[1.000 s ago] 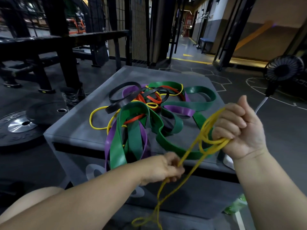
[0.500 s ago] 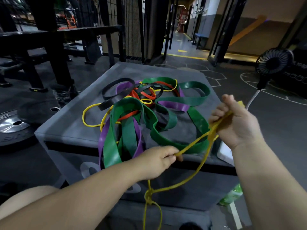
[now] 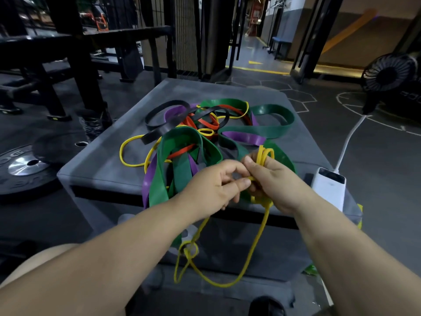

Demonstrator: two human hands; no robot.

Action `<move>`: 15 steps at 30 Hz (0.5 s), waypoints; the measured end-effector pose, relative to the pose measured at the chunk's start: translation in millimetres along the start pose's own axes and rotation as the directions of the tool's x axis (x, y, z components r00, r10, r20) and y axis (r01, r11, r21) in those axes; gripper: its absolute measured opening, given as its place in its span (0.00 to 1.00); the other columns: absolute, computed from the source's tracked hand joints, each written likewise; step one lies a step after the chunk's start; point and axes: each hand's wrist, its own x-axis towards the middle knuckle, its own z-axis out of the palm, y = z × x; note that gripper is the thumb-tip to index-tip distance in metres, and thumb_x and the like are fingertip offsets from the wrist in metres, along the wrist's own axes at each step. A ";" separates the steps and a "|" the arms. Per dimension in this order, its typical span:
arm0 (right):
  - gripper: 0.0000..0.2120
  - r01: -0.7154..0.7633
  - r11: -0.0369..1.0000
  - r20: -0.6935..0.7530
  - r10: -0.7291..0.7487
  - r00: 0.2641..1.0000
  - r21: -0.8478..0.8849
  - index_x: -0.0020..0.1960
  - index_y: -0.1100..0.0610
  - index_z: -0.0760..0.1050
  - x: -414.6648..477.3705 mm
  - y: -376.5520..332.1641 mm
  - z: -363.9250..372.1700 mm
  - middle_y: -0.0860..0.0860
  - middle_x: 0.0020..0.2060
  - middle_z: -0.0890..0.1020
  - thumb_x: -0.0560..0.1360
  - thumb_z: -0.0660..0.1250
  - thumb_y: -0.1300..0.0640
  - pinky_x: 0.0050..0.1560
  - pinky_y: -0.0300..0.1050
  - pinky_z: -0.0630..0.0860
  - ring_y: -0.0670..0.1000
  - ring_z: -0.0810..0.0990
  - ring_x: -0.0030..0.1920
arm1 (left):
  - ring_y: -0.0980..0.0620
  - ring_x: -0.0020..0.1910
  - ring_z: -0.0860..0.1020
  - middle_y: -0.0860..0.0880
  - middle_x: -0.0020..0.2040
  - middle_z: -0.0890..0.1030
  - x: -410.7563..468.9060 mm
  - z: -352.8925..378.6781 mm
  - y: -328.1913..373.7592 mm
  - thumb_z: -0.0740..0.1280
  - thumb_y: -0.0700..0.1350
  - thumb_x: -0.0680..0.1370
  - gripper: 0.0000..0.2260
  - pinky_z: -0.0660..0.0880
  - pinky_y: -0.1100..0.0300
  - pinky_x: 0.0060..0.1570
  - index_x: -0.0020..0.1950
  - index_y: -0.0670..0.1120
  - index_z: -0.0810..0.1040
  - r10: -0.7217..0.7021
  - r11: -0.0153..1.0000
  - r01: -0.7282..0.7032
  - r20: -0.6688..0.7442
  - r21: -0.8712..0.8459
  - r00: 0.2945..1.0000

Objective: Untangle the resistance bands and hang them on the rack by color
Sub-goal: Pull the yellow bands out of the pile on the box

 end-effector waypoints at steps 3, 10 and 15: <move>0.12 -0.003 0.996 -0.043 0.007 0.999 0.093 0.41 0.56 0.66 1.1 -4.1 -2.6 0.46 0.23 0.62 0.83 0.56 0.57 0.23 0.35 0.57 0.43 0.59 0.22 | 0.57 0.32 0.75 0.53 0.35 0.79 1.4 -5.7 -2.4 0.71 0.43 0.75 0.16 0.72 0.62 0.36 0.54 0.51 0.65 -0.075 0.995 0.078 0.033 -0.068 0.997; 0.12 -0.043 0.900 -0.105 0.098 0.990 0.433 0.41 0.57 0.69 1.4 -8.2 -25.2 0.47 0.22 0.60 0.82 0.58 0.54 0.23 0.35 0.55 0.44 0.57 0.21 | 0.57 0.34 0.75 0.51 0.38 0.77 0.2 -11.2 -5.0 0.63 0.38 0.80 0.05 0.78 0.60 0.39 0.46 0.47 0.71 -0.130 0.989 0.136 0.091 -0.063 0.987; 0.32 -0.287 0.914 0.201 0.236 0.951 0.287 0.36 0.60 0.71 -4.9 -6.7 -19.7 0.54 0.19 0.62 0.69 0.51 0.30 0.28 0.42 0.72 0.54 0.70 0.21 | 0.58 0.29 0.68 0.55 0.33 0.74 0.9 -9.5 8.3 0.63 0.43 0.77 0.02 0.65 0.65 0.30 0.46 0.49 0.75 0.088 0.975 -0.089 -0.011 -0.203 0.996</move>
